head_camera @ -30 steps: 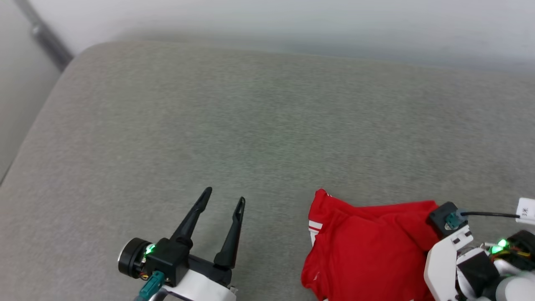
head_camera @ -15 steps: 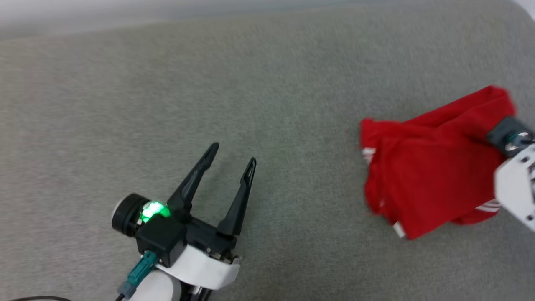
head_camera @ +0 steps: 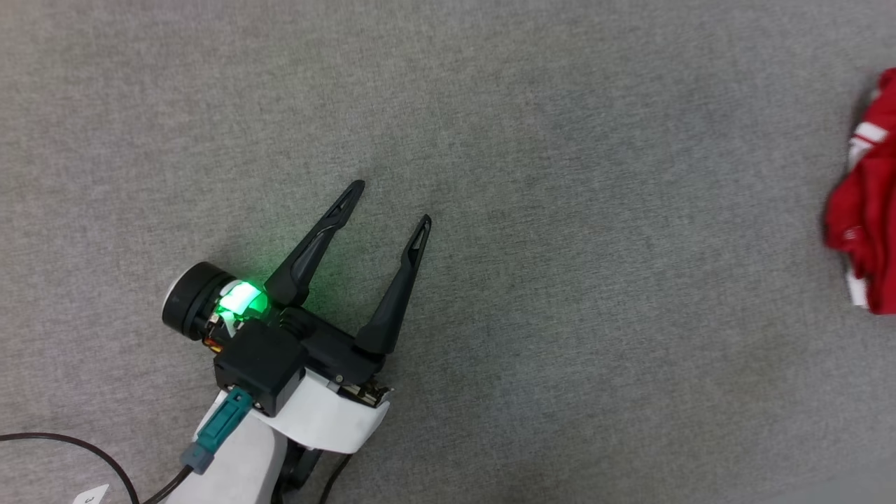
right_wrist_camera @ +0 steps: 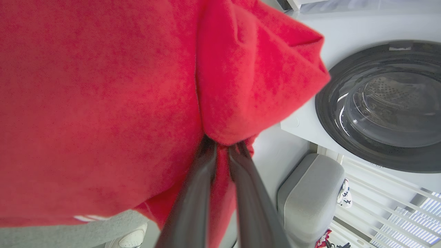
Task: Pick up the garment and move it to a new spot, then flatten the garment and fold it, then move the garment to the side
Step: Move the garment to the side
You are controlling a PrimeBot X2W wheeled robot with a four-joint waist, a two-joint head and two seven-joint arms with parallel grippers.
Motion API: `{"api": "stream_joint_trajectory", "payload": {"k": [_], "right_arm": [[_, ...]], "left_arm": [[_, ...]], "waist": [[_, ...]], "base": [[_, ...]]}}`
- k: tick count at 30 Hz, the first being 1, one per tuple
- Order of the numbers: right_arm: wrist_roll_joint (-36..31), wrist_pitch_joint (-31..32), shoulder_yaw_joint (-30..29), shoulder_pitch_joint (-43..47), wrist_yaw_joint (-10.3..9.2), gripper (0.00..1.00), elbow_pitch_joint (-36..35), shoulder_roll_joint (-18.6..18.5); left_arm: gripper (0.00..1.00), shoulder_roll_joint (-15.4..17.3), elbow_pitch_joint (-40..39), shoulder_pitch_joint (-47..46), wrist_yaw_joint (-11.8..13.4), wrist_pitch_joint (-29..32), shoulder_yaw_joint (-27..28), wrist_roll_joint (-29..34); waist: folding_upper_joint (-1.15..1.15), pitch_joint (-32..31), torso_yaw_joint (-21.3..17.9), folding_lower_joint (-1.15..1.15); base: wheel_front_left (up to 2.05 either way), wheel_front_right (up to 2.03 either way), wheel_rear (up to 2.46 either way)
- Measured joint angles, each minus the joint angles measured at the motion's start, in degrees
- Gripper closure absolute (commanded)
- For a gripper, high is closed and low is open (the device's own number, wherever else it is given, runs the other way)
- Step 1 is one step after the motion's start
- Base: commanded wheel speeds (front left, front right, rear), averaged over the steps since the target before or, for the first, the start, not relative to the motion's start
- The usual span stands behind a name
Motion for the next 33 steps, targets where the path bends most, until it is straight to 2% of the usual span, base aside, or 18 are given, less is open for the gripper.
{"api": "stream_joint_trajectory", "payload": {"k": [5, 11, 12, 17, 23, 26, 33], "right_arm": [[-1.7, -5.5, -4.8, -0.3, 0.0, 1.0, 6.4, 0.3], [-4.2, -8.5, -7.9, -1.2, 0.0, 1.0, 10.9, 2.0], [-4.5, -8.4, -8.6, -1.5, 0.0, 0.02, 11.6, 2.3], [-5.5, -10.2, -11.2, -1.8, 0.0, 0.0, 12.7, 2.8], [-3.9, -12.6, -14.3, -1.9, -0.01, 0.0, 9.8, 3.3], [2.2, -14.5, -17.8, -3.1, -0.02, 0.0, 6.7, 8.5], [5.3, -19.7, -20.7, 0.0, -0.02, 0.0, -5.6, 19.0]], "left_arm": [[0.0, 0.3, -0.2, -0.7, 0.0, 0.0, 0.0, 0.3], [0.0, 0.1, -0.1, -1.1, 0.0, -0.1, -0.4, 0.3], [0.0, -0.1, 0.0, -1.2, 0.0, -0.1, -0.5, 0.3], [0.0, -1.2, 1.2, -1.1, 0.2, 0.0, 0.6, 0.8], [0.0, -4.7, 3.2, 1.6, 0.5, 0.0, 3.7, -0.7], [0.0, -6.3, 4.1, 3.2, 0.6, 0.0, 6.4, -1.4], [0.0, -7.7, 6.1, 8.7, 0.9, 0.0, 10.5, -0.3]], "waist": [[0.0, 2.0, 1.1, -0.01], [0.0, 2.7, 2.4, 0.0], [0.0, 2.6, 2.5, 0.0], [0.0, 0.6, 3.2, -0.01], [0.0, -4.7, 4.6, -0.01], [0.0, -8.1, 5.3, -0.01], [0.0, -16.9, 7.0, -0.01]], "base": [[0.0, 0.0, 0.0], [0.0, 0.0, 0.0], [0.0, 0.0, 0.0], [0.0, 0.0, 0.0], [0.0, 0.0, 0.0], [0.0, 0.0, 0.0], [0.0, 0.0, 0.0]]}}
